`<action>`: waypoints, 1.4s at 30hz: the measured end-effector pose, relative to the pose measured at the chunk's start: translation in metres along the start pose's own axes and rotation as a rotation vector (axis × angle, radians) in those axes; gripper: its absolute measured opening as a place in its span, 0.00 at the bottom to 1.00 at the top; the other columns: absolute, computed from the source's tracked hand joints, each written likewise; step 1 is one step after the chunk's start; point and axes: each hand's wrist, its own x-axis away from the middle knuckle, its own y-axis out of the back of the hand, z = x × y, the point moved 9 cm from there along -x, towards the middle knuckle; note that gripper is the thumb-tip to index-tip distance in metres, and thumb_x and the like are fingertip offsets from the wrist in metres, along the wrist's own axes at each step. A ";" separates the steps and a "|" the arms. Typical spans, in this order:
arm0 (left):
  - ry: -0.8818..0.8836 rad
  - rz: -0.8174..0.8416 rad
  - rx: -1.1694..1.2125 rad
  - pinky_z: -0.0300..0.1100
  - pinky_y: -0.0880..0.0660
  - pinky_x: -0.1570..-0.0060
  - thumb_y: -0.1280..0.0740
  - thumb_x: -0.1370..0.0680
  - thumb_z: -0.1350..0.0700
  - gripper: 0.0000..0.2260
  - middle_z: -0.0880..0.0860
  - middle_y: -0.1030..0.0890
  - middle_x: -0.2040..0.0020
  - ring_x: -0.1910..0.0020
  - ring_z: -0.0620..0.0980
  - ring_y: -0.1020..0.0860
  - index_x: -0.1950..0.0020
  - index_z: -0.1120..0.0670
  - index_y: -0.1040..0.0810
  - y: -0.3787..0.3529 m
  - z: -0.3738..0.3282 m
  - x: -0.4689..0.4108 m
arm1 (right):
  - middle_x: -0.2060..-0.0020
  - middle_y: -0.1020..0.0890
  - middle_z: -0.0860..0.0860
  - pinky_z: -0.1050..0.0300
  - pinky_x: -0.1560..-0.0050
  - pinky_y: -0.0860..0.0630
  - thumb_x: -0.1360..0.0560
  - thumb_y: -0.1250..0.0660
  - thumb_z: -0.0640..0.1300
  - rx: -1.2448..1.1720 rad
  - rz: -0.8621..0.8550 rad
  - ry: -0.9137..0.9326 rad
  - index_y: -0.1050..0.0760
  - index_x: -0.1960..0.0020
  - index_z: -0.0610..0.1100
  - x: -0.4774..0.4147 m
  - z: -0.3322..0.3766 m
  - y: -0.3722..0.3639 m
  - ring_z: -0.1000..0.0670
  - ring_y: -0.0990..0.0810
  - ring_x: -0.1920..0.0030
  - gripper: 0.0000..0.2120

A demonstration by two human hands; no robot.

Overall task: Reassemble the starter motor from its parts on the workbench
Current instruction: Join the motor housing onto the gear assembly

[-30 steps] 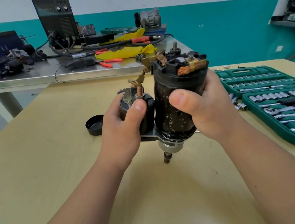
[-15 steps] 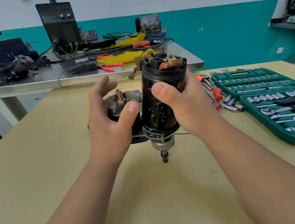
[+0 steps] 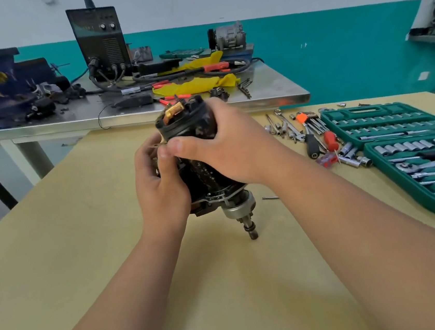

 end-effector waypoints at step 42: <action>-0.218 0.844 -0.474 0.54 0.37 0.27 0.29 0.40 0.28 0.51 0.42 0.41 0.22 0.23 0.40 0.43 0.21 0.43 0.43 -0.052 0.015 0.047 | 0.59 0.14 0.47 0.44 0.44 0.20 0.27 0.37 0.68 -0.294 0.088 -0.672 0.19 0.51 0.46 0.046 -0.123 -0.017 0.45 0.15 0.55 0.26</action>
